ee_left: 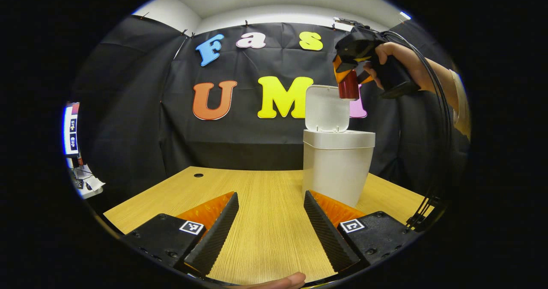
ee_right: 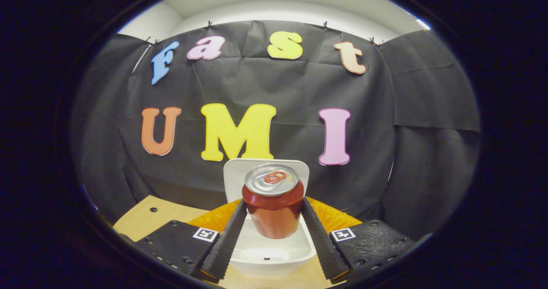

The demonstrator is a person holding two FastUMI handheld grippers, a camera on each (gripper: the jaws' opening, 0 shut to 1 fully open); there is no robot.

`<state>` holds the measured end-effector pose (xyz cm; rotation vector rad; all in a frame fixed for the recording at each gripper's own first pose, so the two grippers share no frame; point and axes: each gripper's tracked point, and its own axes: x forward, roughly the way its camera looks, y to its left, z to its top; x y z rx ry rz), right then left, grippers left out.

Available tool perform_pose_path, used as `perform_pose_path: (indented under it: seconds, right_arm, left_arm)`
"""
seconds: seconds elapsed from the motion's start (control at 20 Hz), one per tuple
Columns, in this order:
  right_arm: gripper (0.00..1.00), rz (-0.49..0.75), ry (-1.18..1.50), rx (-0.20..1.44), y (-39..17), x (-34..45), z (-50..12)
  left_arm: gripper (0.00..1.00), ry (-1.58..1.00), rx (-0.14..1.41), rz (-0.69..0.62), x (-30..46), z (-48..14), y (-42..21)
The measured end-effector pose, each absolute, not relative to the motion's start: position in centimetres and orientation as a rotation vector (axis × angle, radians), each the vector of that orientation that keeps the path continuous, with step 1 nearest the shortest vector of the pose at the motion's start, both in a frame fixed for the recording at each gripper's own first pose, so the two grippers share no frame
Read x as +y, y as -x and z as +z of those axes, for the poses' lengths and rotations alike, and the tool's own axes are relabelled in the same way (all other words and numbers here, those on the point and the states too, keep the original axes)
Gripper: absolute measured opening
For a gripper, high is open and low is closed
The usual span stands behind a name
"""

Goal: Press the lid of the desktop garbage bin to open it, pick up the crumpled paper on the desktop and throw it into the bin, then pick up the pop can on the desktop and drop it into the bin, and finally close the garbage bin lid.

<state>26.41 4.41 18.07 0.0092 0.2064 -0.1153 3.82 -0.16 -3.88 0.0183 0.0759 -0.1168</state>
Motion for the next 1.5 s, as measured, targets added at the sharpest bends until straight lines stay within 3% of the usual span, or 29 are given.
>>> perform_pose_path:
  seconds: [0.75, 1.2, 1.45, 1.5]
  right_arm:
    - [0.8, -0.171, -0.056, 0.346, -32.4, 6.0, 11.5]
    - [0.82, -0.149, -0.092, 0.18, -34.0, 6.8, 17.3]
    - [0.88, -0.113, -0.061, 0.046, -34.1, 6.3, 21.6]
    - [0.94, -0.121, -0.058, 0.034, -34.6, 6.0, 22.0]
  left_arm:
    - [0.99, -0.018, 0.104, -0.113, 1.3, -4.7, -4.5]
    - [0.99, 0.049, 0.119, -0.092, 3.8, -5.2, -5.6]
    - [0.96, 0.015, 0.123, -0.099, 3.9, -5.7, -5.7]
    - [0.96, 0.014, 0.121, -0.099, 3.8, -5.6, -5.7]
